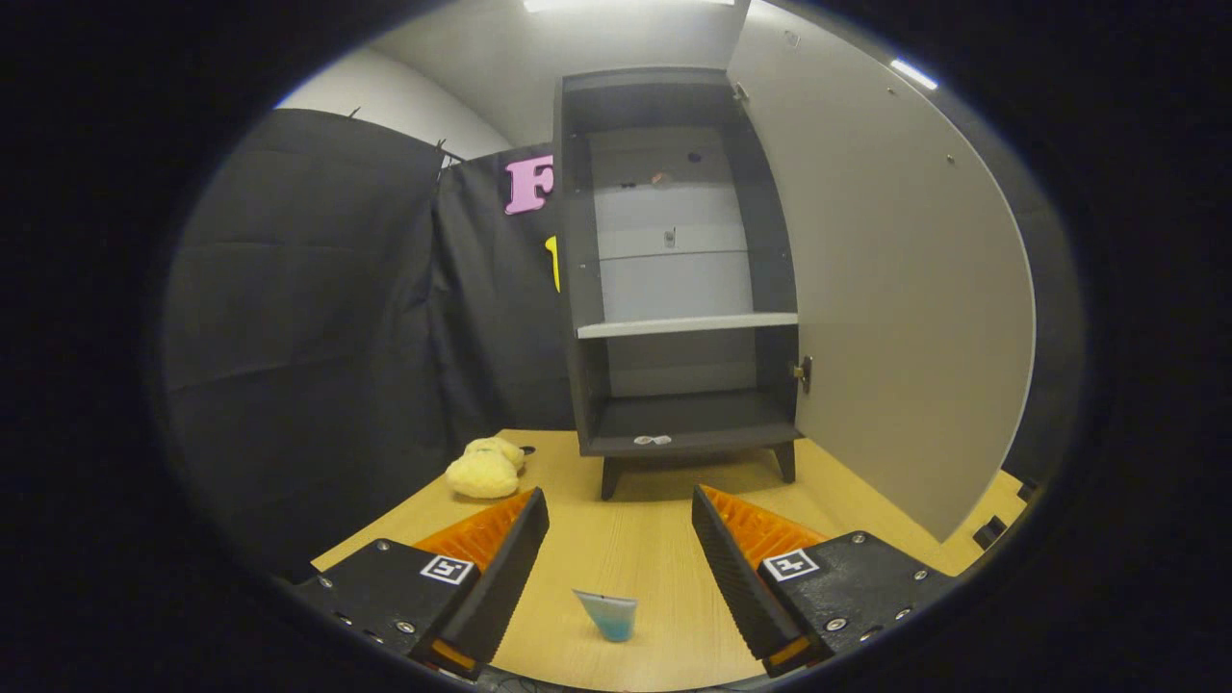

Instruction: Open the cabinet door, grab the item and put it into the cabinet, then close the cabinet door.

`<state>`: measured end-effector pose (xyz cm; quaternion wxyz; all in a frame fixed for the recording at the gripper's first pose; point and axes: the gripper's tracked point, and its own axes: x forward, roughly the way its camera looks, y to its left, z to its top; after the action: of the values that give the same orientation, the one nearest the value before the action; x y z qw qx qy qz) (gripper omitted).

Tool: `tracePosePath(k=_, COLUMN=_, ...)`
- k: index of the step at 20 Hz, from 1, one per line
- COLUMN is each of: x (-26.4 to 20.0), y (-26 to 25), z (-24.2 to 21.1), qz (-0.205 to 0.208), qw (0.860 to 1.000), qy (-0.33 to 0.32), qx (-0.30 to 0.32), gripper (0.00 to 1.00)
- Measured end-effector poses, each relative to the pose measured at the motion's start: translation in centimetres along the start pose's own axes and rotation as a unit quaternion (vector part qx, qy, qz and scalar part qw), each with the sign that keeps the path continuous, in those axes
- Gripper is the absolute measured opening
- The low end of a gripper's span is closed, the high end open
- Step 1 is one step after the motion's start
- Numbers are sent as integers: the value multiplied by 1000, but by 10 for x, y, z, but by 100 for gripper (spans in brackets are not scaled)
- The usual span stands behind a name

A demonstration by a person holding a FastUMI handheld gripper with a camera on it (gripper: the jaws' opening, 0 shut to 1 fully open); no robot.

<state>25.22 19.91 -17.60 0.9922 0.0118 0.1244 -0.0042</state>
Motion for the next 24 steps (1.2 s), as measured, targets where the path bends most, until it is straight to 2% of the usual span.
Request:
tracePosePath(k=11, x=20, y=9, z=-101, qz=-10, qw=994, qy=107, qx=3, gripper=93)
tracePosePath(k=18, x=31, y=1, z=-149, qz=-38, qw=985, qy=167, qx=18, gripper=92)
tracePosePath(k=20, x=31, y=3, z=-157, qz=-38, qw=983, qy=178, qx=14, gripper=89)
tracePosePath(k=24, x=31, y=5, z=-164, qz=-44, qw=981, qy=188, qx=12, gripper=75)
